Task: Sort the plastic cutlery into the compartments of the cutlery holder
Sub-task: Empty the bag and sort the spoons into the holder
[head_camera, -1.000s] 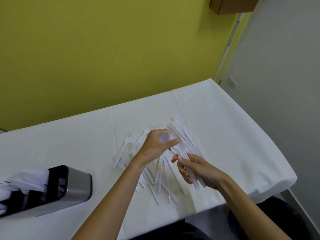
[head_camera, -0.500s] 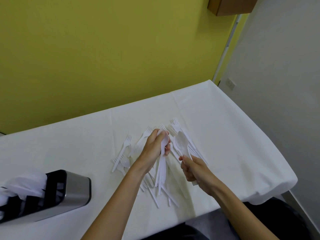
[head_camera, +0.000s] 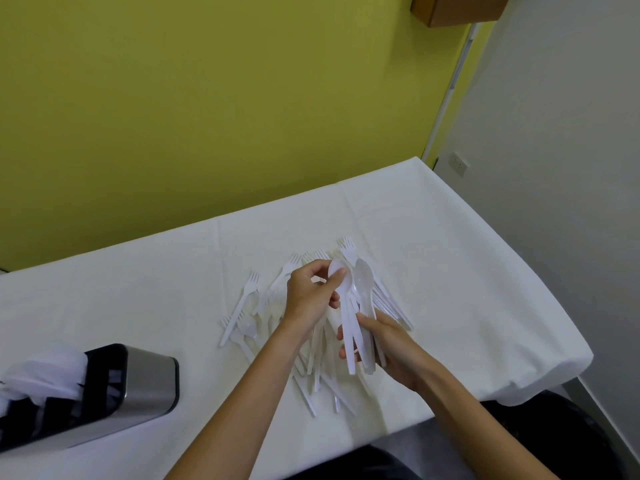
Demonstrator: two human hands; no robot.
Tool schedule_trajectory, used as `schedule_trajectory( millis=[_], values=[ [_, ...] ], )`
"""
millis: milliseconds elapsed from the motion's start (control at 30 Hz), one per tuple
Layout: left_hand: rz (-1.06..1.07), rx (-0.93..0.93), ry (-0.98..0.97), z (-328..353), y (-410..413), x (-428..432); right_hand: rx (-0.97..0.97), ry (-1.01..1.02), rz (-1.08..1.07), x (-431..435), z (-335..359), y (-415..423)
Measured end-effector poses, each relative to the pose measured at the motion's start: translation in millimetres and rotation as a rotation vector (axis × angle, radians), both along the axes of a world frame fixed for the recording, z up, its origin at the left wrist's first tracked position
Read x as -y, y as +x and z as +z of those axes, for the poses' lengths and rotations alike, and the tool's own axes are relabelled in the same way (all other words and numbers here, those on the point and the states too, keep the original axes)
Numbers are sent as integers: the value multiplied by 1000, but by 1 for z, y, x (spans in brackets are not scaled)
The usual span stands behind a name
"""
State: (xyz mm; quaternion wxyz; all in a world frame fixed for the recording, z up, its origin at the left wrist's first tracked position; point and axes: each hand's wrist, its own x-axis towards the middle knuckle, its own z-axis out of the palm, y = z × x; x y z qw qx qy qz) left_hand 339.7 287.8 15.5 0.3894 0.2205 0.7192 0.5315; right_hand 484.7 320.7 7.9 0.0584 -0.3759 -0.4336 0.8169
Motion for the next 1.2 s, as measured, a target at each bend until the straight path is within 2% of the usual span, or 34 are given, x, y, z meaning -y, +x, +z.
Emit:
schedule_trajectory(
  millis=[167,467,667,800,900,1000,1100,1200],
  values=[
    [-123,76,-3,4,-2,-1,39,10,75,-5,0,6],
    [-61,-298,34,-10,2,-6,-99,-234,-6,-5,-9,12],
    [-109,-159,18,-14,2,-7,-161,-273,-48,-3,-14,11],
    [-199,-106,29,-9,2,-9,-117,-183,-50,-5,-11,16],
    [-141,-28,11,-6,-4,-13,-62,-142,-101,-11,-13,22],
    [-64,-207,-105,-22,-15,-10,55,-9,-131,-20,-20,35],
    [-138,-450,-303,-41,-18,-3,137,82,-147,-27,-25,48],
    [-218,-589,-468,-50,-10,-2,216,160,-126,-28,-24,54]
  ],
)
